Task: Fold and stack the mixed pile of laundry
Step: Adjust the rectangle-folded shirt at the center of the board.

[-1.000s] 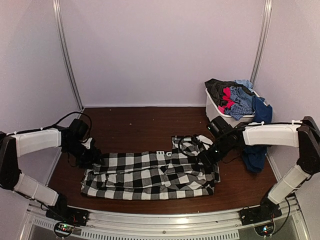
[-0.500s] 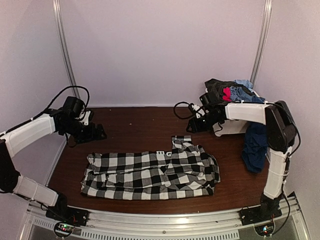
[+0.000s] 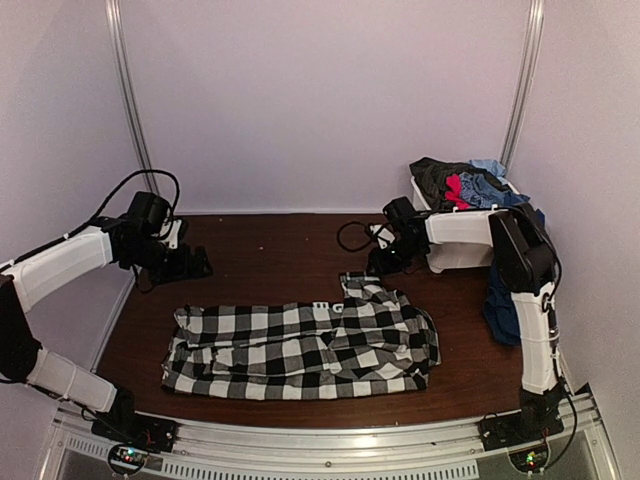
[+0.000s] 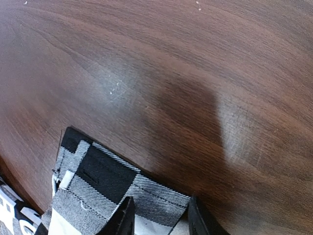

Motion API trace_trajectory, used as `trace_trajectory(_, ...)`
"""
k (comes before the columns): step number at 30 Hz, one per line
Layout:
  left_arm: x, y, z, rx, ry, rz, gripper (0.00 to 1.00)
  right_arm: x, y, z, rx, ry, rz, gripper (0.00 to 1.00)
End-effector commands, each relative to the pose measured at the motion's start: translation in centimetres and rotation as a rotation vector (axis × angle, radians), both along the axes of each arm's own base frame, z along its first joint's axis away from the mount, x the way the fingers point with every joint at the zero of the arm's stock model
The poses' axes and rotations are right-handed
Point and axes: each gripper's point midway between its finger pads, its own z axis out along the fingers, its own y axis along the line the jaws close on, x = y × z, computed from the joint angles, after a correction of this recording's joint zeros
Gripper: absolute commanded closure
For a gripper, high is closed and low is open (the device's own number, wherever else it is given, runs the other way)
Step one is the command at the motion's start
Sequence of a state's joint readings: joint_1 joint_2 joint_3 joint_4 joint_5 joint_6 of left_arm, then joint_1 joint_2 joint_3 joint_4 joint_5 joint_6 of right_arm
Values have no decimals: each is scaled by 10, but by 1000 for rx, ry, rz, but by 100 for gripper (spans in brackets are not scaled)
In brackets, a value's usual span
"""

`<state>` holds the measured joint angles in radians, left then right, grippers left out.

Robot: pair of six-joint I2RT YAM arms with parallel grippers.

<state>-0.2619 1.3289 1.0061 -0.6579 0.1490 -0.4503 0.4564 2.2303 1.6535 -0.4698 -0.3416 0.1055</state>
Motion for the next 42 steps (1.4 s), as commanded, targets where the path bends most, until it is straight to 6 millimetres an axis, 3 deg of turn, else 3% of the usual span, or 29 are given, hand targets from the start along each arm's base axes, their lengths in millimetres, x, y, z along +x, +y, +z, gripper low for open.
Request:
trace_trajectory(1,15,4,17,29,-77,6,2,-21,9,-25,-52,61,80,66)
trace_trajectory(3,16,6,21,37,-92,13,2,-27,14,-23,-72,52,110,74)
trace_trajectory(7,17,8,26,50,-110,18,2,-26,13,-14,-113,18,116,100)
trace_trajectory(13,15,10,26,61,-118,16,2,-9,13,43,-73,-115,65,100)
trace_trajectory(14,15,10,26,60,-117,14,2,-8,13,51,-64,-119,57,98)
trace_trajectory(16,14,11,25,62,-116,15,2,-5,16,63,-48,-122,53,73)
trace_trajectory(18,13,11,24,58,-114,15,2,-6,20,66,-29,-110,47,57)
trace_trajectory(23,13,11,24,57,-116,22,2,-12,25,48,-64,-72,39,37)
trace_trajectory(26,15,11,29,57,-133,22,2,-14,21,31,-131,-57,27,32)
trace_trajectory(31,18,12,36,62,-158,25,2,-16,7,9,-234,-42,-16,31)
trace_trajectory(36,19,14,33,76,-152,26,2,-24,14,-13,-244,-8,14,31)
trace_trajectory(42,22,16,30,89,-147,35,2,-37,22,-55,-329,33,79,43)
